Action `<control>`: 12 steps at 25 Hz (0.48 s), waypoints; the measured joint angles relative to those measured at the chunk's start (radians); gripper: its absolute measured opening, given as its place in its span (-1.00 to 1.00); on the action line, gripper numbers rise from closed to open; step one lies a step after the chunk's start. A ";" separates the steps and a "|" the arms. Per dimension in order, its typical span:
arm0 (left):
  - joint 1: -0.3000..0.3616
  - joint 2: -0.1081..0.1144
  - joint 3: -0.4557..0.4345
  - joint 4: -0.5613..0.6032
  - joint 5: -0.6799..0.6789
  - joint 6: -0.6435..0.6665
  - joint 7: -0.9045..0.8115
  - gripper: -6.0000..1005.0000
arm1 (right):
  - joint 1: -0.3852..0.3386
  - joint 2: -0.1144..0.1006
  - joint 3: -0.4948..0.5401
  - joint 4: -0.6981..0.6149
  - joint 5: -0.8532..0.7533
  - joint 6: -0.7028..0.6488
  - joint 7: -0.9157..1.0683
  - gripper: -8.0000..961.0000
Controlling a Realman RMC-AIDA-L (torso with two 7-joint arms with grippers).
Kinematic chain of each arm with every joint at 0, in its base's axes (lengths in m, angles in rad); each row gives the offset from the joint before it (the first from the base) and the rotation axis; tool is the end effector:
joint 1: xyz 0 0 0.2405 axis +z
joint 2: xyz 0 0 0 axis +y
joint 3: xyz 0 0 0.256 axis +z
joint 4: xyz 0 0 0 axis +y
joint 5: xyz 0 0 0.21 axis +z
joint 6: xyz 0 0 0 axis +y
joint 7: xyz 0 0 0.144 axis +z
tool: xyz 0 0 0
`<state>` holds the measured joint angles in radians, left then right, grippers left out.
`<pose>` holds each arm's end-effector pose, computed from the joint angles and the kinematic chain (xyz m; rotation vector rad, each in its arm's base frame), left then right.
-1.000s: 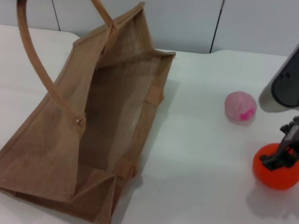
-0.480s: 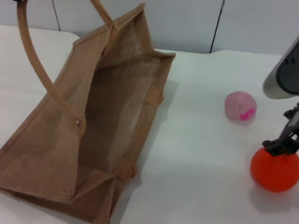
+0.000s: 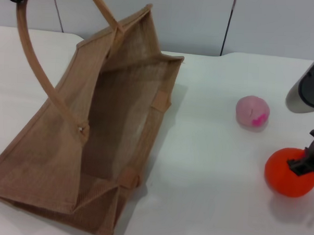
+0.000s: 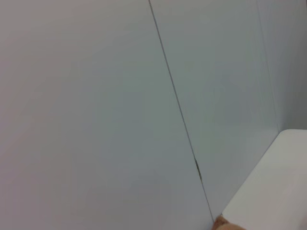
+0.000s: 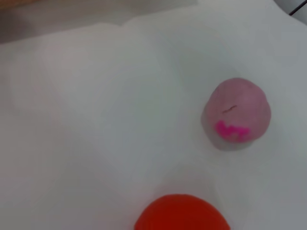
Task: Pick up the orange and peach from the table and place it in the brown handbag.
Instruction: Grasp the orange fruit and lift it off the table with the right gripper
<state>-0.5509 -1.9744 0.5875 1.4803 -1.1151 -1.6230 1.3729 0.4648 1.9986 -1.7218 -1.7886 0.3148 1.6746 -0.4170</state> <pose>-0.1818 0.3653 0.1922 -2.3670 -0.1869 -0.3774 0.1591 0.3155 0.0266 -2.4013 0.5544 -0.7685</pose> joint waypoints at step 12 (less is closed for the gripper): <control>0.000 -0.002 0.000 -0.001 0.000 0.000 0.002 -0.68 | 0.005 0.002 -0.003 0.132 0.010 -0.053 -0.007 0.70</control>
<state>-0.5507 -1.9760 0.5875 1.4791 -1.1151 -1.6230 1.3744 0.4700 2.0004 -1.7246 -1.6567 0.3243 1.6214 -0.4239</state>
